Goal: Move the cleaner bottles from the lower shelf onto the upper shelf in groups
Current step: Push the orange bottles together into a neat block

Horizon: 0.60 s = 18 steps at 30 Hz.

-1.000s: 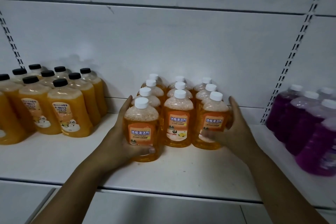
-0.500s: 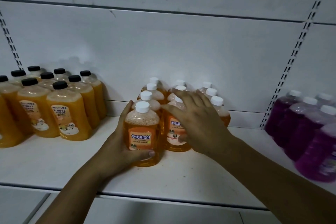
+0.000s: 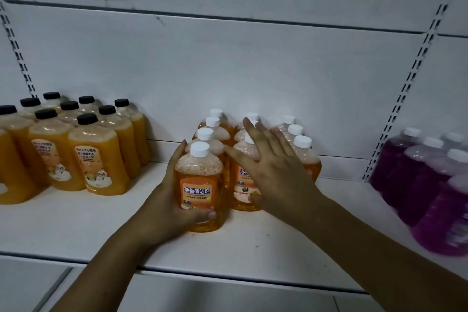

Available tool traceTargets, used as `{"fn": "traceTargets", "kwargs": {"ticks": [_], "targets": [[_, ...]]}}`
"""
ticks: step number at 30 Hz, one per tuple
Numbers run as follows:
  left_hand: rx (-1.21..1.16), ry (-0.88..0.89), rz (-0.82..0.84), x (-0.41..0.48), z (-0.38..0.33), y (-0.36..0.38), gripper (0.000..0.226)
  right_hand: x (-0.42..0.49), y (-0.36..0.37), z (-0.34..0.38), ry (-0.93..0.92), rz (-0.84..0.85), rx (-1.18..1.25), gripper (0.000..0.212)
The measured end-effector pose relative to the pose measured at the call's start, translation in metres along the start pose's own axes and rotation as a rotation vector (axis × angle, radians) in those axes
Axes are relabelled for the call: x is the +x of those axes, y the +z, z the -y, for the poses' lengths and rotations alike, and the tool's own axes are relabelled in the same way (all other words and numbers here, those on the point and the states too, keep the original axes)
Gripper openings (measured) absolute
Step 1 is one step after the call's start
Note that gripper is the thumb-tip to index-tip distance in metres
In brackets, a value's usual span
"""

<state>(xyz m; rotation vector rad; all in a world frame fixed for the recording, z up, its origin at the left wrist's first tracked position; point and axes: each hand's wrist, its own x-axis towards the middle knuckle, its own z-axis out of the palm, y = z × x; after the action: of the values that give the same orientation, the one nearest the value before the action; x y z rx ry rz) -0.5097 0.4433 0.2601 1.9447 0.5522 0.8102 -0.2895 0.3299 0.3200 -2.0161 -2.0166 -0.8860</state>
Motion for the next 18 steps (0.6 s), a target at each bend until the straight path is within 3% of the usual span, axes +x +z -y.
{"fn": "traceTargets", "kwargs": {"ticks": [4,6,9,12,15,18], "targets": [[-0.044,0.02,0.02,-0.002,0.003,-0.001,0.139,-0.013,-0.004,-0.002,-0.06,-0.078,0.106,0.114],[-0.138,-0.01,-0.038,0.0,-0.004,-0.001,0.122,-0.015,-0.01,-0.014,-0.005,-0.176,0.259,0.098],[-0.246,-0.111,-0.233,0.018,-0.015,-0.007,0.076,-0.014,-0.015,-0.042,0.284,-0.365,0.637,0.07],[-0.336,-0.165,-0.279,0.047,-0.024,-0.018,0.084,-0.013,-0.009,-0.063,0.606,-0.487,1.11,0.055],[-0.48,-0.256,-0.259,0.067,-0.027,-0.019,0.081,-0.017,0.014,-0.069,0.87,-0.453,1.477,0.051],[-0.528,-0.294,-0.163,0.069,-0.019,-0.012,0.069,-0.024,0.032,-0.065,0.904,-0.298,1.81,0.058]]}}
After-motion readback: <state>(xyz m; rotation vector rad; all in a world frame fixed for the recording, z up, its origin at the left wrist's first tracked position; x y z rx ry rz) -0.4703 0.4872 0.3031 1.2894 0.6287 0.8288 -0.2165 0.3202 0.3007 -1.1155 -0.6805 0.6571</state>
